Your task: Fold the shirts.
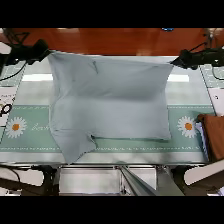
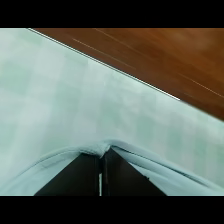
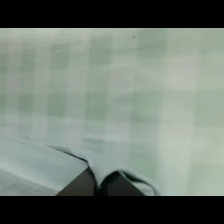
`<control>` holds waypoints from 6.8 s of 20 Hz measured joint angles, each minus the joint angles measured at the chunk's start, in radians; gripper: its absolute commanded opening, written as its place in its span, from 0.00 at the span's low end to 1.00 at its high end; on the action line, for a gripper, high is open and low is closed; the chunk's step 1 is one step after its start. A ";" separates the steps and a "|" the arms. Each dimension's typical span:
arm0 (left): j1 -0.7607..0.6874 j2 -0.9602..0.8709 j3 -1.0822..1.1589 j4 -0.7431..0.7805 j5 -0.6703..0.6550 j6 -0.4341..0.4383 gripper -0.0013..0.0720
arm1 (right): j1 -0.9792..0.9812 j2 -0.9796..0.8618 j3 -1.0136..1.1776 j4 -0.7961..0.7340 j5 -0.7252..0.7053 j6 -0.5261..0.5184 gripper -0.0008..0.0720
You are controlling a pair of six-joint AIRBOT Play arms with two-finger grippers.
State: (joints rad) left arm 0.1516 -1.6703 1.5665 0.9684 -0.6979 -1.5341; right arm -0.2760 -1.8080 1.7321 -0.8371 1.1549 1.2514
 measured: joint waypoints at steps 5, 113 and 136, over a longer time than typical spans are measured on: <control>-0.008 -0.191 0.159 -0.047 -0.029 -0.004 0.04 | -0.001 -0.180 0.156 0.026 0.038 0.053 0.05; 0.196 0.246 -0.590 -0.277 -0.437 0.320 0.04 | -0.106 0.411 -0.832 0.148 -0.009 -0.166 0.05; 0.193 -0.100 -0.023 -0.163 -0.641 0.239 0.71 | -0.182 0.113 -0.378 0.180 0.034 -0.055 0.59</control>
State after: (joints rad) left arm 0.3450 -1.7699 1.5433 0.8059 -1.3388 -1.2949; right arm -0.4576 -1.6955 1.3540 -0.6567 1.1889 1.1961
